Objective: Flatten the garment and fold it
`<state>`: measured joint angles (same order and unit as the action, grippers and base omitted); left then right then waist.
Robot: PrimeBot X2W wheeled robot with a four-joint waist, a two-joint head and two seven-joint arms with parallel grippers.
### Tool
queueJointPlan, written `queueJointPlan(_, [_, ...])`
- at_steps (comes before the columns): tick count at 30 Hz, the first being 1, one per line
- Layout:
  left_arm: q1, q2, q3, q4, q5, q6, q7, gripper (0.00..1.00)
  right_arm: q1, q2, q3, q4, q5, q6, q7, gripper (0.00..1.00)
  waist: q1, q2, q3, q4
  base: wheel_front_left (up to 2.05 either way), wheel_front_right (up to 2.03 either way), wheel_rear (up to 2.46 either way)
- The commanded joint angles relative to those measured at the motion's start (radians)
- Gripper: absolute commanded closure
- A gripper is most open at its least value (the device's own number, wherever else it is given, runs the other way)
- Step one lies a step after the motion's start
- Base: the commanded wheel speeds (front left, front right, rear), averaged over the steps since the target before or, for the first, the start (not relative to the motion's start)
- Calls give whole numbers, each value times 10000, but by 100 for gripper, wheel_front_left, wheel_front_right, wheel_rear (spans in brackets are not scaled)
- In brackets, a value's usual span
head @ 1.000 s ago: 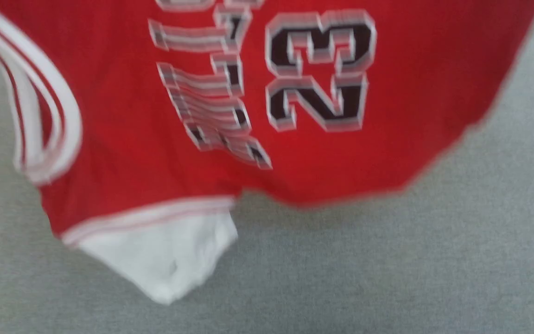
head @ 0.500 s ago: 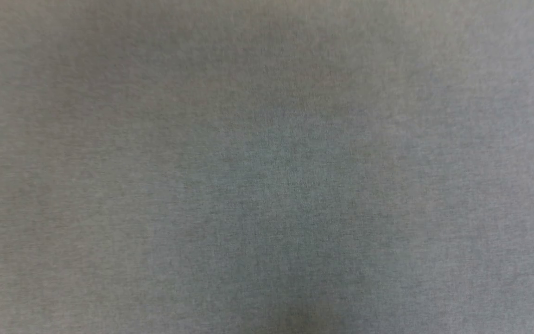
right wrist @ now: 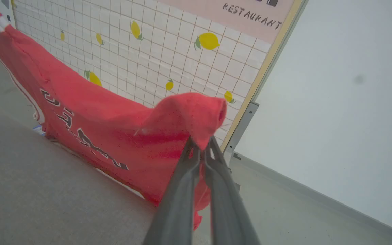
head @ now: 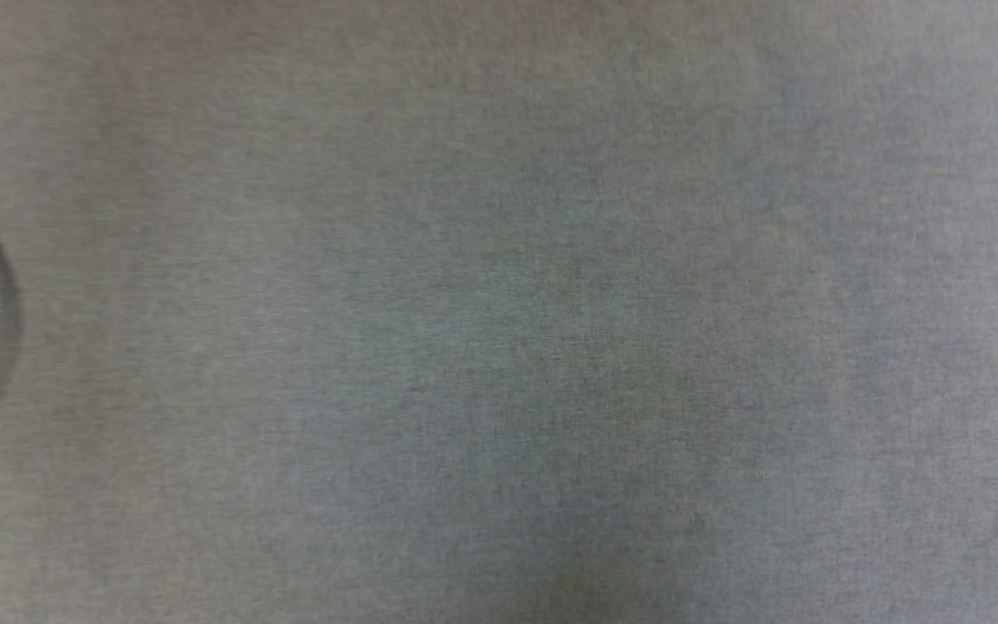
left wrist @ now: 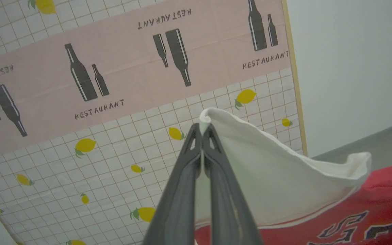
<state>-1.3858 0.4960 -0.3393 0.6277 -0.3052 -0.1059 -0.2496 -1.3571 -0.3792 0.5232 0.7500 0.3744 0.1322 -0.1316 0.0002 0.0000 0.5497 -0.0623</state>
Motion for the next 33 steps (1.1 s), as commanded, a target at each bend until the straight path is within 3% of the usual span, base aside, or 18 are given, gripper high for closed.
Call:
queueJointPlan(1, [827, -96, -40, -109, -168, -28, -79, 100, 473, 60, 160, 138, 99, -15, -184, 100, -2, 0, -540, 236, 0, 0, 0])
queueJointPlan(5, [3272, -211, -156, -557, -330, 162, -109, 100, 1804, 148, 660, 475, 370, -15, -487, 100, -2, 0, -1313, 447, 0, 0, 0])
queueJointPlan(12, [7381, 121, -478, -1442, -539, 566, 32, 100, 4376, 20, 1614, 523, 1053, -15, -727, 100, -2, 0, -2917, 793, 0, 0, 0])
queueJointPlan(22, [12319, 1285, -416, -3761, -1801, 886, 1821, 100, 7639, -1055, 2360, -244, 2279, -15, -402, 100, -2, 0, -4743, 1322, 0, 0, 0])
queueJointPlan(28, [14530, 2000, -731, -5508, -2070, 1034, 2764, 100, 9020, -1696, 2251, -1054, 2782, -15, -139, 100, -2, 0, -5315, 1551, 0, 0, 0])
queueJointPlan(33, [16019, 2180, -834, -6676, -2419, 1478, 3241, 100, 10170, -2233, 1952, -1710, 3178, -15, 511, 100, -2, 0, -5580, 1694, 0, 0, 0])
